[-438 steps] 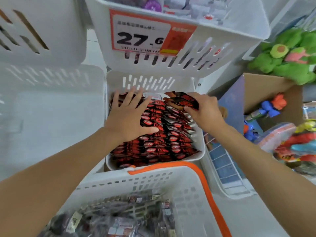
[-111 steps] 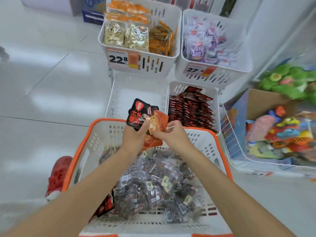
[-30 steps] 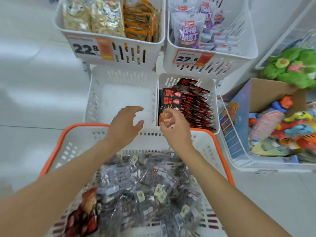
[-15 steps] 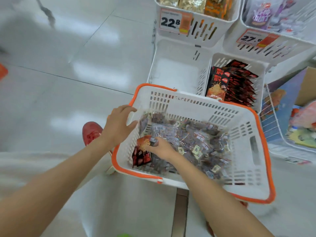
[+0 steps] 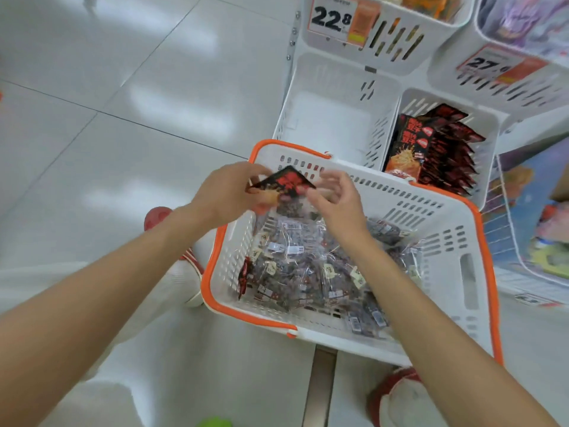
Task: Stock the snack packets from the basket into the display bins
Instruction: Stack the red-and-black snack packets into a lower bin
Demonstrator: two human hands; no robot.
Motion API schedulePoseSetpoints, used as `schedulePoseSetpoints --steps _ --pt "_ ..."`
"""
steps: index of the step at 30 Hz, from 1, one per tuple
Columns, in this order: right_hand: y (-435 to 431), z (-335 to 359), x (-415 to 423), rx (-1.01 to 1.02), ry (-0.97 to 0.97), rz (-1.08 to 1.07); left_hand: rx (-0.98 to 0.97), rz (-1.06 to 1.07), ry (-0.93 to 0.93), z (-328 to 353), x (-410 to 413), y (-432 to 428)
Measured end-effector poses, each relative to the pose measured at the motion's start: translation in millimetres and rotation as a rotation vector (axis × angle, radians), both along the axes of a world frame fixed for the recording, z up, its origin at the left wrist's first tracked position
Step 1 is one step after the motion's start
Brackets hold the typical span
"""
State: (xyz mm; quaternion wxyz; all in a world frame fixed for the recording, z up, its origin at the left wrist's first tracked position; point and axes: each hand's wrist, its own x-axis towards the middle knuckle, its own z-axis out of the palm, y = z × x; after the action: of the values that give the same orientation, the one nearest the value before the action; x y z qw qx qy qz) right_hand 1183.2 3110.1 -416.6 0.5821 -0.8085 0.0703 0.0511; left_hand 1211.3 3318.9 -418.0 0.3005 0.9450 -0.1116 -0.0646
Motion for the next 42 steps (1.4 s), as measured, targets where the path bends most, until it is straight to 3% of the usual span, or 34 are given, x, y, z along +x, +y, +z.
schedulePoseSetpoints --steps 3,6,8,11,18,22,25,28,31,33,36,42 --pt "12 -51 -14 -0.213 0.304 0.203 -0.307 0.157 0.092 -5 0 18" --pt "49 -104 -34 -0.137 0.604 0.468 -0.542 0.211 0.225 -10 -8 20" --pt "71 -122 -41 -0.178 0.574 0.539 -0.572 0.232 0.232 -11 -10 21" --pt "67 -121 -31 -0.126 0.528 0.476 -0.600 0.248 0.224 -9 -11 24" --pt "-28 22 25 -0.283 0.019 0.285 -0.781 0.318 0.198 6 -7 0" --pt "-54 73 37 -0.356 -0.216 0.176 -0.978 0.198 0.393 19 -11 -39" --pt "-66 92 35 -0.318 -0.310 0.093 -0.881 0.065 0.410 30 -15 -82" --pt "-88 94 34 -0.253 -0.194 0.106 -0.797 0.122 0.363 36 -7 -119" --pt "-113 75 36 -0.229 0.017 0.214 -0.927 0.064 0.467 41 12 -152" --pt "-133 60 40 -0.162 -0.007 0.123 -0.954 -0.039 0.543 44 25 -176" --pt "-165 39 50 0.048 0.026 -0.077 -0.839 -0.187 0.472 39 48 -206" --pt "-225 10 71 0.258 0.088 -0.162 -0.742 -0.370 0.386 17 89 -265"
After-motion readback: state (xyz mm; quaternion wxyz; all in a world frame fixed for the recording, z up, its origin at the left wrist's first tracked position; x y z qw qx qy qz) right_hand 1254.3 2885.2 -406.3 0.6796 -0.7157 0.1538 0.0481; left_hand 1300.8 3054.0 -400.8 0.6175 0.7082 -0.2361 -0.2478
